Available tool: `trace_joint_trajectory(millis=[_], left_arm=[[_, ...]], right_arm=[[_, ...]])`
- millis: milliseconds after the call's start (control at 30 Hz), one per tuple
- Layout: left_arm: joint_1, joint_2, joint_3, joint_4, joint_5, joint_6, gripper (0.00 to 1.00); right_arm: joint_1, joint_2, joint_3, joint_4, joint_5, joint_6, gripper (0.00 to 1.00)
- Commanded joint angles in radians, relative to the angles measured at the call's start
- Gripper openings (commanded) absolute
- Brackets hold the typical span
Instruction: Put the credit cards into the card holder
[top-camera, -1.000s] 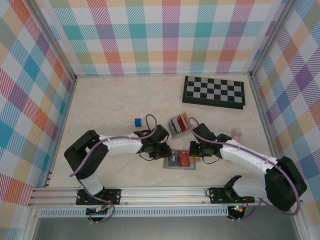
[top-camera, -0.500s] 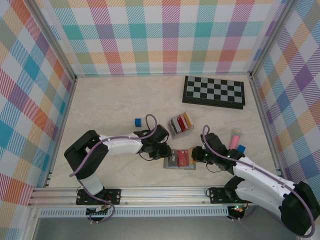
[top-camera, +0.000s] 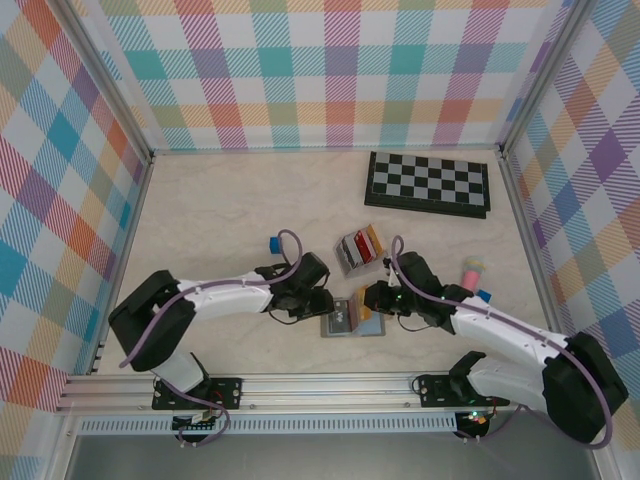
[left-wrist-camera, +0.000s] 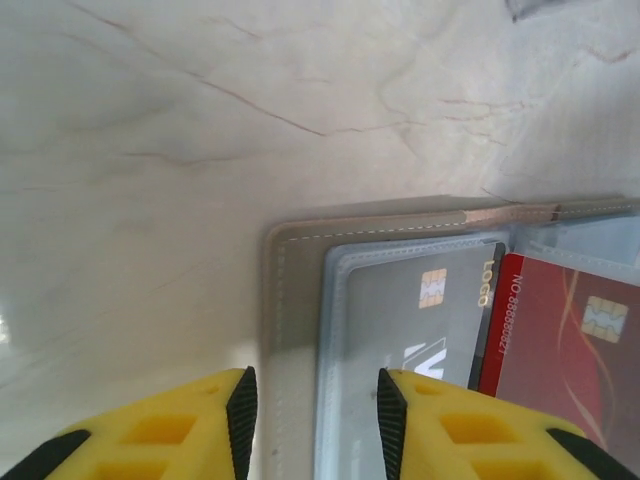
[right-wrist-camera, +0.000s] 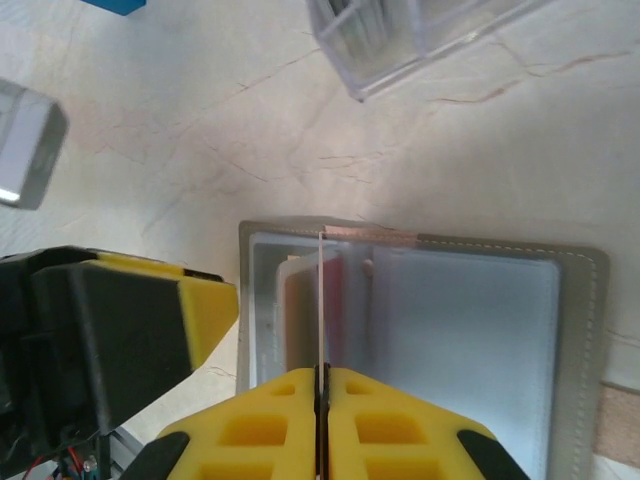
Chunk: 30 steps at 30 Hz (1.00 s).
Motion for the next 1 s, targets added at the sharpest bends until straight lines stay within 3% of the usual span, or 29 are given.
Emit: trace_joint_trajectory(millis=[0,200,367,433,733,967], left_arm=[[0.0,-0.095,-0.028,-0.094,-0.133,-0.04,0.43],[0.002,-0.155,-0.063,-0.068,-0.157,-0.06,0.47],[0.002,-0.15,-0.063,-0.015,-0.114,-0.03,0.54],[0.001,-0.134,-0.065,0.035,-0.072,-0.014,0.55],[0.001,-0.029,-0.069,0.126,0.043,-0.017,0.48],[0.001,0.011,-0.064,0.13,0.061,-0.016,0.44]], right_arm=[[0.009,0.032,0.034,0.054,-0.052,0.003,0.09],[0.019,0.073,0.045,0.077,-0.109,-0.011,0.1],[0.018,0.025,0.035,-0.015,0.025,-0.007,0.08],[0.004,0.008,0.007,0.012,0.007,-0.011,0.08],[-0.001,0.031,-0.061,0.16,-0.054,-0.014,0.08],[-0.002,0.121,-0.08,0.243,-0.086,-0.043,0.08]])
